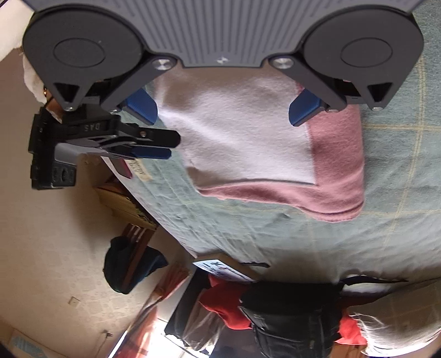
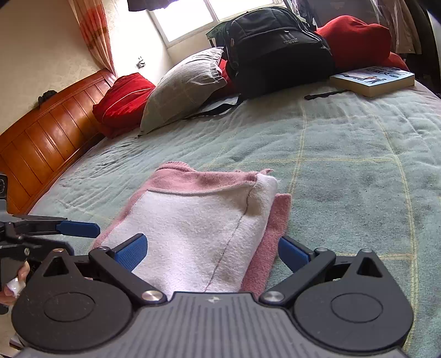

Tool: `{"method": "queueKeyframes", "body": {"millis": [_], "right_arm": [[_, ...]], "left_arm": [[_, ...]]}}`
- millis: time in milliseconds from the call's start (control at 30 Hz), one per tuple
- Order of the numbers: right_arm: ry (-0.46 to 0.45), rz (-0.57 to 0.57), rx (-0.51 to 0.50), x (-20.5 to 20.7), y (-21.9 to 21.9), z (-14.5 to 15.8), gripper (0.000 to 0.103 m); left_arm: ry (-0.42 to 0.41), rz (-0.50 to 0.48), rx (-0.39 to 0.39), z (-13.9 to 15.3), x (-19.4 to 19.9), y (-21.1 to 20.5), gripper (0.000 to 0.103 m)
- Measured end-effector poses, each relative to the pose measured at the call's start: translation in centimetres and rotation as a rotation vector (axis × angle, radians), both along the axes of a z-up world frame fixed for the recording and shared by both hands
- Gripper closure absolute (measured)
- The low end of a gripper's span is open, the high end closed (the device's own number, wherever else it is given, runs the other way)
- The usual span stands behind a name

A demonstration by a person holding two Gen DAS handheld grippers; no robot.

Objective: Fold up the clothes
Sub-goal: 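Roll both grippers sideways and lower them to the sweater's long edge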

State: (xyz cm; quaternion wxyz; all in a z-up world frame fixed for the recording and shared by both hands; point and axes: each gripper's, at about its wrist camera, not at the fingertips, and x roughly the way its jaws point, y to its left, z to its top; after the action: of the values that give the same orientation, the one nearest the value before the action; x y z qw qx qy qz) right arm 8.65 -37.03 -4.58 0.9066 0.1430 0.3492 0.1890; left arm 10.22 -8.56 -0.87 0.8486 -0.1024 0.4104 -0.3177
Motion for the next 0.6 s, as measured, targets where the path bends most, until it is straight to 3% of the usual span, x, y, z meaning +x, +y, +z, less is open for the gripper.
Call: {"method": "queueKeyframes", "body": {"millis": [133,400,600], "right_arm": [[0.015,-0.009,-0.009,0.0,0.0,-0.2,0.000],[0.037,-0.009,0.033,-0.1,-0.4,-0.3,0.000],[0.114,-0.020,0.154,0.5,-1.5,-1.1,0.000]], "left_arm": [[0.029,-0.001,-0.007,-1.1,0.1,0.3,0.002],[-0.005,0.080,-0.006,1.0,0.6,3.4,0.002],[0.054,0.165,-0.016,0.2,2.3,6.3,0.002]]}}
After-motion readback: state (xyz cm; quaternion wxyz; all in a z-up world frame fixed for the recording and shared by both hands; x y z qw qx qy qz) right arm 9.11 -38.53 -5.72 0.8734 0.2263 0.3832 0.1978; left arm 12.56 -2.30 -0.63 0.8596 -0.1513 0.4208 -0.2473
